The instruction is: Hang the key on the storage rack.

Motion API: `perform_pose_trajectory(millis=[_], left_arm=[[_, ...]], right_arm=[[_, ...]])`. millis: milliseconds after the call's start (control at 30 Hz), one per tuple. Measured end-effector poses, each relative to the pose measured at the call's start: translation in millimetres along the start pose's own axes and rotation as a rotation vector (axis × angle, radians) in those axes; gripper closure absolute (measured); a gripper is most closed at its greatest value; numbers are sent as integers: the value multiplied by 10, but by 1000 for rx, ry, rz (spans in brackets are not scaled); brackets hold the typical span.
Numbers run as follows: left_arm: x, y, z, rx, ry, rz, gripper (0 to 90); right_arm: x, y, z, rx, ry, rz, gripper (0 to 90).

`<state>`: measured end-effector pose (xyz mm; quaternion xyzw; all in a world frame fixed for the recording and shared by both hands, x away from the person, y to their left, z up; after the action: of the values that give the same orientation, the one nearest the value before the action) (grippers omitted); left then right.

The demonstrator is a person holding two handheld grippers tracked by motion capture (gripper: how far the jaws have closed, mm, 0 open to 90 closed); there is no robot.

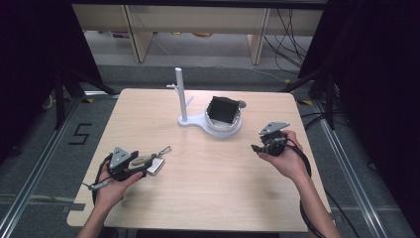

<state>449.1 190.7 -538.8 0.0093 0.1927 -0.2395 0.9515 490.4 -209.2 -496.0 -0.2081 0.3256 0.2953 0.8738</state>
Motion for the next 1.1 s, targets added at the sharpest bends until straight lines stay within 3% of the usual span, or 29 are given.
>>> perform_pose_trajectory(millis=[233, 500, 567, 633, 733, 800, 900, 1000, 1033, 1067, 1100], left_arm=[[93, -34, 98, 12, 36, -11, 371], [167, 7, 233, 66, 158, -27, 406], [175, 9, 244, 71, 168, -36, 415], [175, 24, 261, 117, 237, -61, 449], [222, 6, 272, 114, 254, -65, 496], [276, 14, 255, 141, 335, -95, 535], [358, 10, 256, 127, 383, -106, 552], [425, -5, 251, 115, 397, -102, 551], [461, -4, 229, 131, 442, -111, 549], [461, -4, 229, 131, 442, -111, 548], [499, 1, 213, 143, 477, -120, 546]], right_arm=[[-23, 69, -216, 40, 14, 0, 513], [-47, 156, -369, 87, 7, 1, 512], [-53, 175, -381, 103, 13, 4, 512], [-69, 176, -407, 99, 17, 3, 512], [-76, 178, -414, 98, 15, 5, 513], [-82, 191, -429, 103, 24, 9, 516], [-80, 201, -445, 106, 40, 11, 515], [-81, 210, -447, 116, 41, 15, 515], [-76, 210, -453, 101, 41, 20, 515], [-76, 210, -453, 101, 41, 20, 515], [-72, 214, -454, 100, 42, 28, 515]])
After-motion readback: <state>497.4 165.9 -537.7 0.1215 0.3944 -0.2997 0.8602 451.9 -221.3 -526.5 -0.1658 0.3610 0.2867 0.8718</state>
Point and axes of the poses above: each handheld gripper's, and its own axes: x roughly forward along the jaws, z roughly out of its top, y roughly to its left, the point moved 9 cm from there along x, roughly forward along the jaws, and after that the axes turned 4 degrees about -y, right-handed, at the moved point
